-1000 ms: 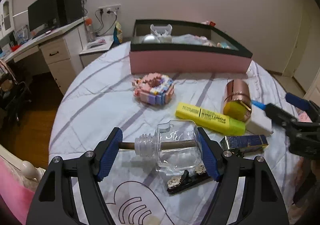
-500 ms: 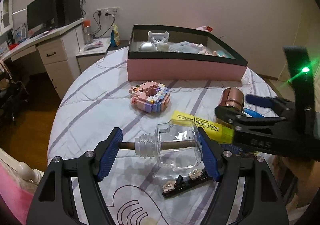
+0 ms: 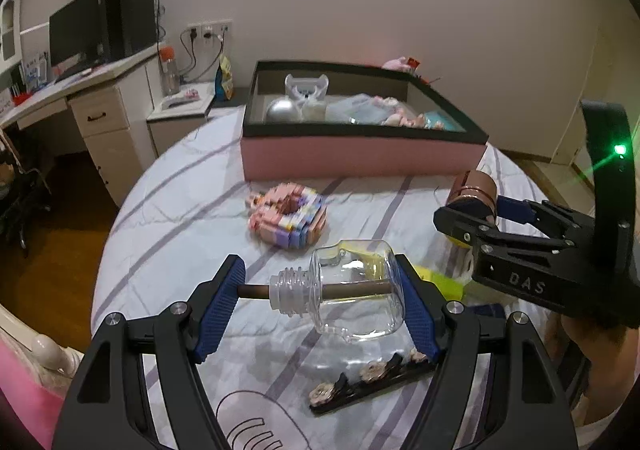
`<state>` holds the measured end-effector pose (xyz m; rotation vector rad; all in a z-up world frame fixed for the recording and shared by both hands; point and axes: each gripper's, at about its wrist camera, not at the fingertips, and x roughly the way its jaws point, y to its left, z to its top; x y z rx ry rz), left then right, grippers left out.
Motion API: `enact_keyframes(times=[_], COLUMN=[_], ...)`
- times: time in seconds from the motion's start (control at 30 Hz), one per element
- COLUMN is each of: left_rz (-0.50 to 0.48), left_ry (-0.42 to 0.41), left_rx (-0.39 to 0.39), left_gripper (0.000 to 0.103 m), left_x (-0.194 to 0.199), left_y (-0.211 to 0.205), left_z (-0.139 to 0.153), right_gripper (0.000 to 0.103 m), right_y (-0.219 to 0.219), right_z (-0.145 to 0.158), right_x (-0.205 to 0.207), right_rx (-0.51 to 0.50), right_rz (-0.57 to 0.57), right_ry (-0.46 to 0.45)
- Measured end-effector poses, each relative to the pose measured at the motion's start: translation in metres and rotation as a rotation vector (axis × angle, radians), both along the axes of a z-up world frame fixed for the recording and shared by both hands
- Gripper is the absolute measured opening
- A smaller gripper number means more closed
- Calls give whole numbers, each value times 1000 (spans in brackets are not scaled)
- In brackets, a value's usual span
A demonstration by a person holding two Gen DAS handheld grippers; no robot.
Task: Organize rigid objects
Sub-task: 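Grasp the glass bottle with the left tool while the right tool grasps the rose-gold cylinder, then carry the glass bottle and rose-gold cylinder into the pink box and release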
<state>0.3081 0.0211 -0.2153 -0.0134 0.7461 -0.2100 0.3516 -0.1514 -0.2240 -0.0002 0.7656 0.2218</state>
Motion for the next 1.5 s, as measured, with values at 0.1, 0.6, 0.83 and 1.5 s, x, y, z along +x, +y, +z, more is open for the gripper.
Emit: enact_keyframes(times=[0.1,0.6,0.83,1.5], left_rz=[9,63,64,45], left_ry=[-33,-295,-386,-440], left_rx=[8,-11,-6,57], left_gripper=[75,75,75,75], left_x=[-2,-34,-42,43], left_y=[-5,-21,-30,-50], left_z=[8,65,85,114], right_gripper=[70,70,70,70], right_y=[-3,-15,-19,-25], right_z=[12,77,95,120], right_x=[-8,-65,-75,-6], right_rx=[15,46,42,3], right_rz=[-8,-40,-59,-66], right_ry=[-43,-271,-353,-393])
